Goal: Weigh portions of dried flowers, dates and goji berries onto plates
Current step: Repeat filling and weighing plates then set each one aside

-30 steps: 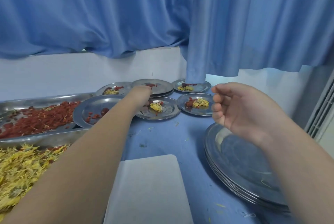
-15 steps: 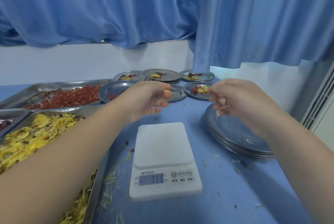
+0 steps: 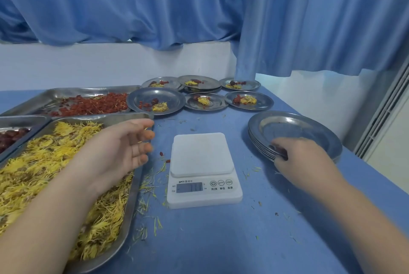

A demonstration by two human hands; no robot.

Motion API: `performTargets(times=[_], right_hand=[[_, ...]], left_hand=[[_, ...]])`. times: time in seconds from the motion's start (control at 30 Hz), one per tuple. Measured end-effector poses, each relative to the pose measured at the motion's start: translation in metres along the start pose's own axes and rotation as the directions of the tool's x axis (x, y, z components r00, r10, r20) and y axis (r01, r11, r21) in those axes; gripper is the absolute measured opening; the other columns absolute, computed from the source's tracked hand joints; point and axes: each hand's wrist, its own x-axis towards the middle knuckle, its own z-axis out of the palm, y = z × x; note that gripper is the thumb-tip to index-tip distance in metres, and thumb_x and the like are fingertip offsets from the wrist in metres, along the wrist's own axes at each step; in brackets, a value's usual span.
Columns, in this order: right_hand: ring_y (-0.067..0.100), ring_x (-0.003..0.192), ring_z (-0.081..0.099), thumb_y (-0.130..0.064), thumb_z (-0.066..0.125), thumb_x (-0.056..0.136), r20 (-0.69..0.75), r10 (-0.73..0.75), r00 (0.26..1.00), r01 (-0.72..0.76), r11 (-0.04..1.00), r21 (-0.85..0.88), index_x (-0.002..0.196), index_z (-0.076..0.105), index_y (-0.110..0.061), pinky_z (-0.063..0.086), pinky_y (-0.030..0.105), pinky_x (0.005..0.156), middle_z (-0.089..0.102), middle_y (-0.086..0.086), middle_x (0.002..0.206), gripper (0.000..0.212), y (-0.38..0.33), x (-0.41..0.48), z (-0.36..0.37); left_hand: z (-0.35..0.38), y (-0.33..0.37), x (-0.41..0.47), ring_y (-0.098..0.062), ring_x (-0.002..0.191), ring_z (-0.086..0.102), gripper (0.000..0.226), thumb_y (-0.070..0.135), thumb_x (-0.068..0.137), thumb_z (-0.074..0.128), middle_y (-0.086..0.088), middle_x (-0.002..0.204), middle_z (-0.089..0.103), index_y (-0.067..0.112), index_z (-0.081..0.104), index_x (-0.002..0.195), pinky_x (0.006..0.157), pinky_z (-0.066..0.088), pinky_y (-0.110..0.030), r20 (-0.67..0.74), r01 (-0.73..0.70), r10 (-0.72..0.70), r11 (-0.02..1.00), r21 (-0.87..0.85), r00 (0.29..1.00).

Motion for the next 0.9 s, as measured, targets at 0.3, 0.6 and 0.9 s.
performTargets(times=[0.3,0.6,0.9], right_hand=[[0.026,0.074,0.056,-0.008,0.071,0.079,-0.221,-0.036,0.975,0.045,0.998,0.039,0.08,0.07,-0.013,0.049,0.038,0.064,0.061,0.002,0.071,0.005,0.007,-0.001,0.001],[0.03,0.063,0.051,-0.002,0.068,0.08,-0.608,-0.509,0.609,0.476,0.848,-0.234,0.086,0.079,-0.014,0.036,0.038,0.059,0.068,-0.001,0.073,0.018,-0.024,-0.007,0.002],[0.025,0.049,0.043,0.008,0.068,0.074,-0.551,-0.656,0.515,0.658,0.715,-0.237,0.089,0.079,-0.009,0.04,0.03,0.046,0.071,0.001,0.075,0.025,-0.051,-0.018,0.027]], left_hand=[[-0.012,-0.001,-0.008,-0.013,0.057,0.057,0.022,0.015,0.097,0.044,0.001,0.068,0.062,0.016,0.065,0.101,0.062,0.04,-0.029,-0.118,-0.008,0.002,0.999,-0.049,0.993],[-0.016,-0.003,-0.007,-0.011,0.056,0.06,0.022,0.016,0.096,0.045,0.003,0.067,0.064,0.016,0.066,0.102,0.06,0.042,-0.028,-0.133,-0.029,0.018,0.997,-0.075,0.991],[-0.016,-0.004,-0.008,-0.01,0.054,0.06,0.021,0.016,0.095,0.048,0.003,0.067,0.064,0.016,0.068,0.1,0.057,0.044,-0.027,-0.131,-0.028,0.018,0.997,-0.077,0.991]])
